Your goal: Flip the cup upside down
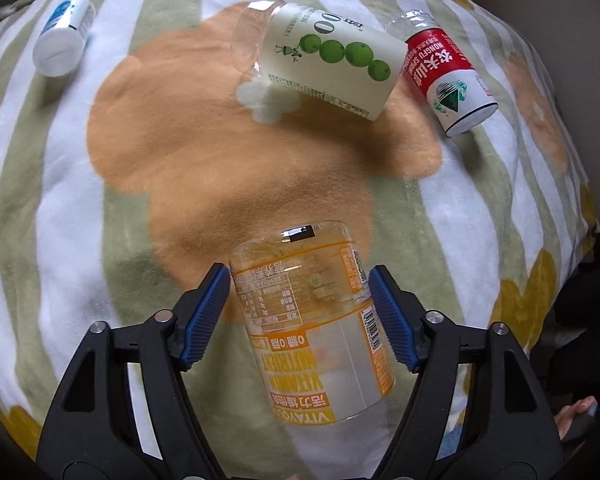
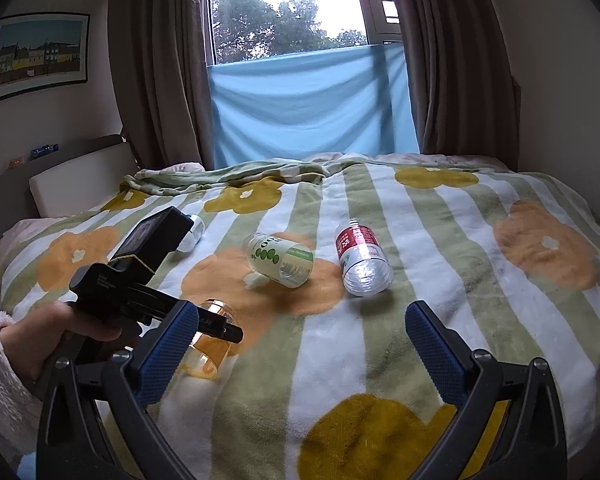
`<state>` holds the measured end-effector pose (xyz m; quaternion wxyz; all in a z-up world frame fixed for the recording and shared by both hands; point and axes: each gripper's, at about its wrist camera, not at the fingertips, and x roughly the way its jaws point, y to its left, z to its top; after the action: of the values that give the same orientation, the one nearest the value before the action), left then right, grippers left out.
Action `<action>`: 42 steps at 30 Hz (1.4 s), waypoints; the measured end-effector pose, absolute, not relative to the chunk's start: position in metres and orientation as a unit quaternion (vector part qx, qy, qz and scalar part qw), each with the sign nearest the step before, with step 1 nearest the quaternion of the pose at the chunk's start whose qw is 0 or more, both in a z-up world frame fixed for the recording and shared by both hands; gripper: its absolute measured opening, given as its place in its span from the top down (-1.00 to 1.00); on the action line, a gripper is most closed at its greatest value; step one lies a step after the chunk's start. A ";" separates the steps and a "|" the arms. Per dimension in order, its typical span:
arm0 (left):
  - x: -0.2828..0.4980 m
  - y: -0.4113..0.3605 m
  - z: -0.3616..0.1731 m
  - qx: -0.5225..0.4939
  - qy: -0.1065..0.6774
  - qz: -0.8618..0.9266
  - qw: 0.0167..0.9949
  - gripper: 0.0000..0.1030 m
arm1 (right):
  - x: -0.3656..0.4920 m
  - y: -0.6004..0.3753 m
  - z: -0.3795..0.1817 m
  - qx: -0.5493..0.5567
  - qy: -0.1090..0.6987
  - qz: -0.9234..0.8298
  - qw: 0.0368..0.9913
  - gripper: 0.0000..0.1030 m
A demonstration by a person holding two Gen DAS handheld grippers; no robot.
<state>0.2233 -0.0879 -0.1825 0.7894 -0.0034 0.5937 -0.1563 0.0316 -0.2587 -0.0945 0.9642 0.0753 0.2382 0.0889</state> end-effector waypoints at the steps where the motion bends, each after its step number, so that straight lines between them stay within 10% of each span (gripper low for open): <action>1: 0.223 -0.088 -0.181 0.006 0.593 -0.151 0.791 -0.78 | 0.032 -0.259 -0.094 0.079 0.240 0.092 0.963 -1.00; 18: 0.101 0.004 -0.069 0.004 0.326 -0.086 0.941 -0.99 | 0.158 -0.223 -0.042 0.058 0.439 0.244 0.863 -1.00; 26: 0.058 0.032 -0.091 -0.016 0.312 -0.099 0.945 -0.99 | 0.234 -0.159 -0.139 0.079 0.675 0.201 0.705 -0.99; 42: 0.062 0.075 -0.121 -0.067 0.333 -0.105 0.935 -0.99 | 0.261 -0.125 -0.197 0.048 0.751 0.151 0.641 -0.33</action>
<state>0.0619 0.0746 -0.1207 0.9347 -0.0667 0.3328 -0.1053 0.2614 -0.1252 -0.1971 0.6409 0.0481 0.7512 0.1508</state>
